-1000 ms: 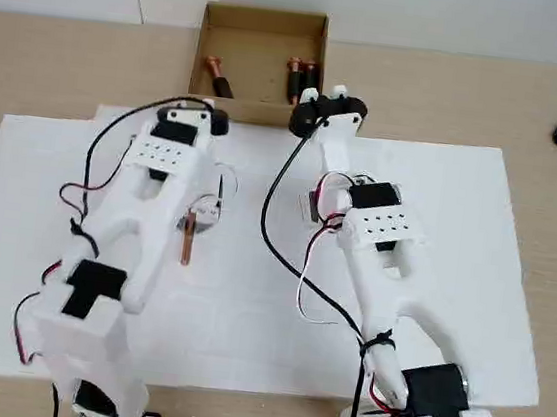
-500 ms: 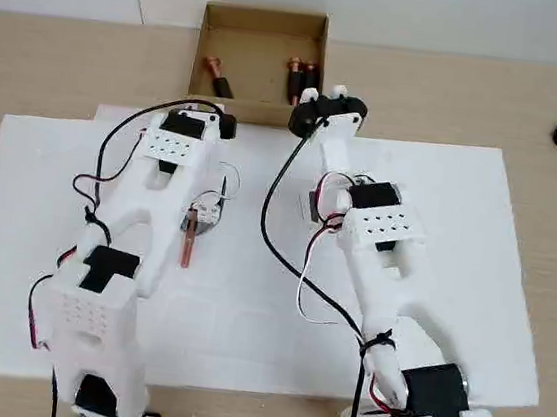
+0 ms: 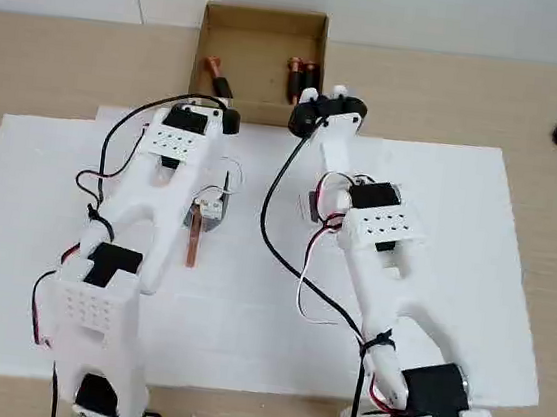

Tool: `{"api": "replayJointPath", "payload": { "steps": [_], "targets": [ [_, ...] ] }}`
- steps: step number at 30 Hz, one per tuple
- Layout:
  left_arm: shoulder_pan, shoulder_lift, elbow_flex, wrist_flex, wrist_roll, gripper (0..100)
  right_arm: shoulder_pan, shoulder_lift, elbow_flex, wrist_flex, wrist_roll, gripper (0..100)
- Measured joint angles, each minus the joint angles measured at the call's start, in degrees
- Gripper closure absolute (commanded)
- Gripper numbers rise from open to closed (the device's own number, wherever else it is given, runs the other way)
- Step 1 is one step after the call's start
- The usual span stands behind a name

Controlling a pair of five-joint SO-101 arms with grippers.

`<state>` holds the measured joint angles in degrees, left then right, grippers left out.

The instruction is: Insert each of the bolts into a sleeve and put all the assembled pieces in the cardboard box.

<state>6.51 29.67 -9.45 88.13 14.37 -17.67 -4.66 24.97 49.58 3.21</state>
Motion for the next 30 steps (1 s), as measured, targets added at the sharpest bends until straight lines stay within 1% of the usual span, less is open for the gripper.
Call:
{"api": "replayJointPath", "payload": {
  "steps": [2, 3, 13, 19, 22, 26, 30],
  "targets": [
    [0.09, 0.00, 0.00, 0.00, 0.26, 99, 0.00, 0.00, 0.00, 0.00, 0.00, 81.5],
    [0.26, 0.00, 0.00, 0.00, 0.44, 99, 0.00, 0.00, 0.00, 0.00, 0.00, 81.5],
    [0.62, 0.00, 0.00, 0.00, 1.41, 99, 0.00, 0.00, 0.00, 0.00, 0.00, 81.5],
    [0.53, 0.09, -2.37, 3.52, 1.05, 99, 0.00, 0.00, 0.00, 0.44, 0.00, 81.6],
    [0.53, 0.09, -5.45, 5.89, 0.70, 99, 0.00, -0.44, -1.67, 4.66, 0.00, 81.6],
    [0.53, 0.09, -11.69, 9.58, 0.70, 99, 0.53, -0.44, -8.97, 12.48, 0.00, 81.6],
    [0.53, 0.09, -15.12, 10.81, -0.09, 99, 2.29, 0.00, -13.63, 15.12, 0.00, 81.6]
  ]
}}
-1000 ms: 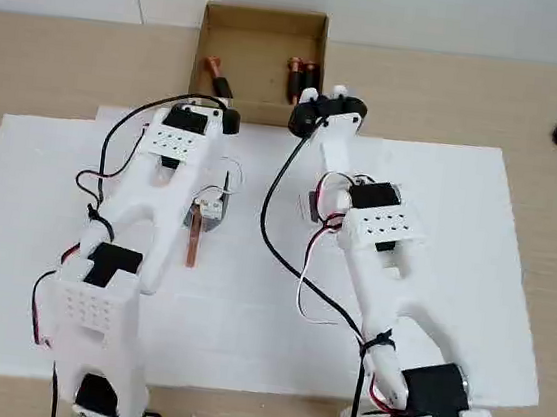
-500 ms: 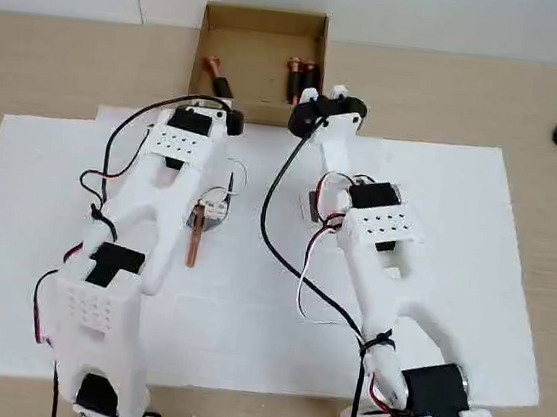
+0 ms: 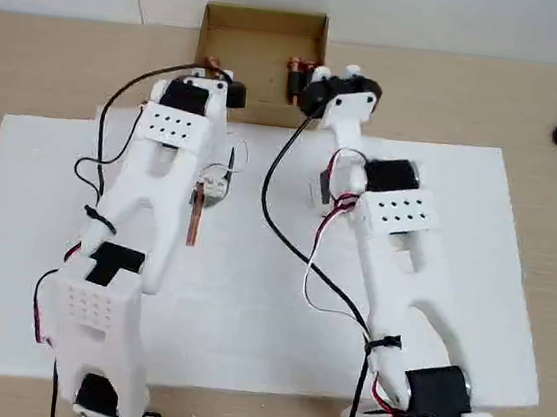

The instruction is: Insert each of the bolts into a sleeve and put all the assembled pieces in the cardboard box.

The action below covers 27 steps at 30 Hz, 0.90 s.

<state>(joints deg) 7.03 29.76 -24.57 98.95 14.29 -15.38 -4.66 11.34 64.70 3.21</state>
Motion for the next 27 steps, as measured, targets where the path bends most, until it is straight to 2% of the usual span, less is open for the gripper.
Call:
{"api": "replayJointPath", "payload": {
  "steps": [10, 16, 27],
  "targets": [
    [0.00, 0.00, -0.18, 0.26, -0.44, 99, 1.41, 21.10, -14.95, 0.53, 0.00, 81.6],
    [0.00, 0.00, -0.18, 0.26, -0.44, 99, -1.41, 21.98, -17.93, 0.53, 0.00, 81.6],
    [0.00, 0.00, -0.18, 0.26, -0.44, 99, -1.76, 24.35, -17.93, 0.53, 0.00, 81.6]
  ]
}}
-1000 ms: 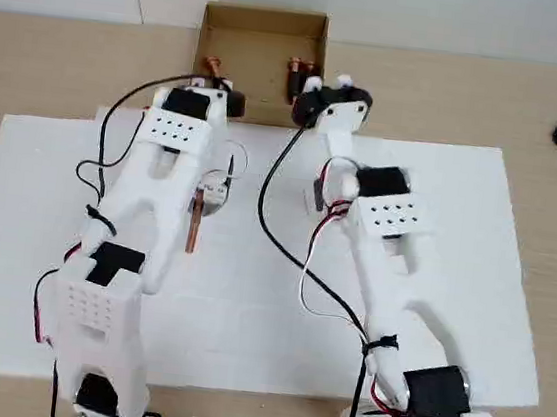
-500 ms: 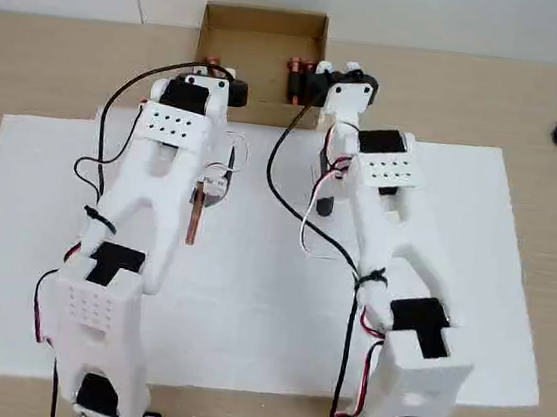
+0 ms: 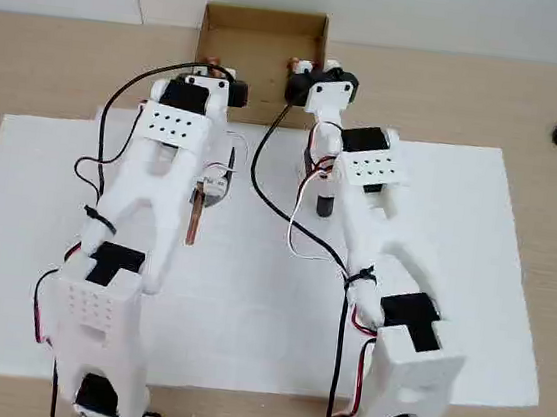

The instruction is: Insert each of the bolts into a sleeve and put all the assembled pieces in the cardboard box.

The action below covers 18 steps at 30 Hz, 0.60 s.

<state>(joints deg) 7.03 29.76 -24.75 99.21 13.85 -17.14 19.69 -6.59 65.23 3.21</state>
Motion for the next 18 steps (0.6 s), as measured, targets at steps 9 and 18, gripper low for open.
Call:
{"api": "replayJointPath", "payload": {
  "steps": [9, 18],
  "targets": [
    [0.00, 0.00, 0.00, 0.00, -0.35, 99, 0.00, 2.37, 0.00, 0.00, 0.00, 85.0],
    [0.00, 0.00, 0.00, 0.00, -0.35, 99, 0.18, 2.37, 0.00, 0.00, -0.09, 91.6]
  ]
}}
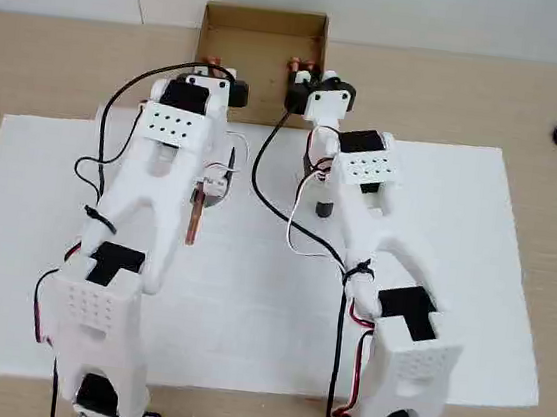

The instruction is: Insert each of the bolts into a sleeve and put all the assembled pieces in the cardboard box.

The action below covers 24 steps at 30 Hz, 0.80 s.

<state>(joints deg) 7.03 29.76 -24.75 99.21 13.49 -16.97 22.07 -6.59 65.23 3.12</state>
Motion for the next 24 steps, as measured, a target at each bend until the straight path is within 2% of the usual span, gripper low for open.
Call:
{"api": "replayJointPath", "payload": {
  "steps": [15, 22, 24],
  "targets": [
    [0.00, 0.00, 0.00, 0.00, 0.00, 99, -0.18, 0.00, 0.00, 3.69, -0.09, 91.1],
    [0.00, 0.00, 0.00, 0.00, 0.00, 99, -0.18, 0.00, 0.00, 3.69, -0.09, 78.2],
    [0.00, 0.00, 0.00, 0.00, 0.00, 99, -0.18, 0.00, -0.79, 5.27, -0.09, 77.1]
  ]
}}
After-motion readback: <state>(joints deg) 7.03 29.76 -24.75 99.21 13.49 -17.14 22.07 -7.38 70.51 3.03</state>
